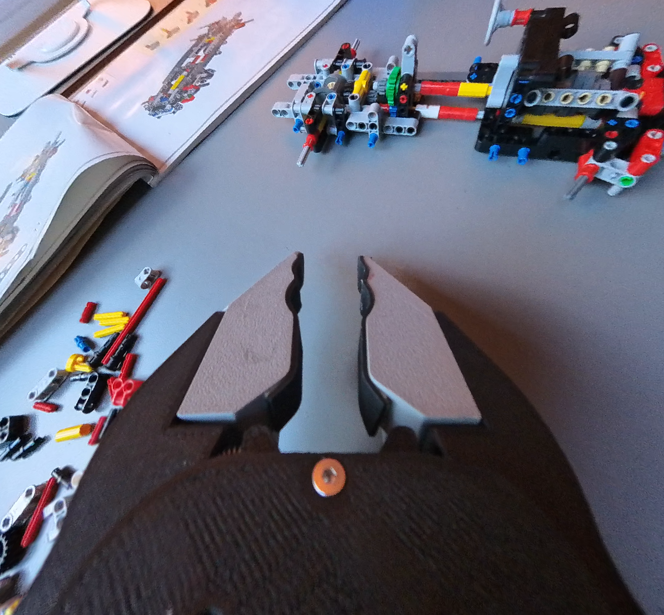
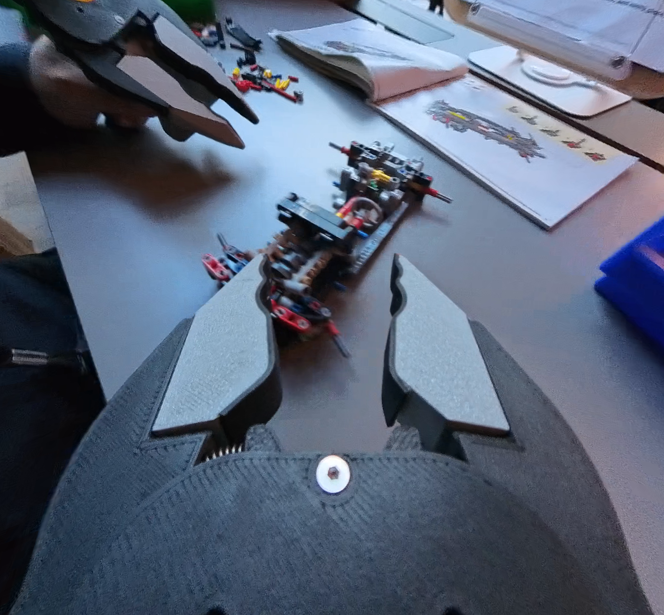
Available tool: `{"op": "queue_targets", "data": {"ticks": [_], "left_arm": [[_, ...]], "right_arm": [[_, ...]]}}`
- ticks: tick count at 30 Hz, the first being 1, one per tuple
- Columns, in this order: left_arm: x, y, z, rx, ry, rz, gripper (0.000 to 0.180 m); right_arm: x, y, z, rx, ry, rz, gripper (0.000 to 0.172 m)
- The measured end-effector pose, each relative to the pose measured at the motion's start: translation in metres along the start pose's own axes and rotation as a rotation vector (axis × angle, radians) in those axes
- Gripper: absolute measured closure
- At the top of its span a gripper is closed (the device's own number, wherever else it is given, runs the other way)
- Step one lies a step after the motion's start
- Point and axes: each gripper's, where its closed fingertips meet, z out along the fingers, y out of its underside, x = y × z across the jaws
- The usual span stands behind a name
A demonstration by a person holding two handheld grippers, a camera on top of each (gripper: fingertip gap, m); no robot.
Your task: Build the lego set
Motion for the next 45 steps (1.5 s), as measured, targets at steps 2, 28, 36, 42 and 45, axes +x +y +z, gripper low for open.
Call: {"op": "queue_targets", "data": {"ticks": [2,28,36,42,45], "left_arm": [[0.004,0.006,-0.007,-0.011,0.008,-0.005,0.152],[0.026,0.046,-0.043,-0.104,0.094,-0.003,0.148],[0.022,0.047,-0.042,-0.107,0.071,-0.012,0.149],[0.011,0.048,-0.04,-0.117,0.033,-0.082,0.134],[0.006,0.049,-0.04,-0.119,0.0,-0.084,0.132]], "right_arm": [[-0.016,-0.004,0.011,-0.062,0.053,-0.019,0.106],[0.102,0.068,-0.091,-0.266,0.503,0.183,0.106],[0.116,0.065,-0.065,-0.165,0.44,0.039,0.117],[0.12,0.06,-0.045,-0.188,0.425,-0.048,0.118],[0.118,0.059,-0.042,-0.197,0.426,-0.089,0.119]]}}
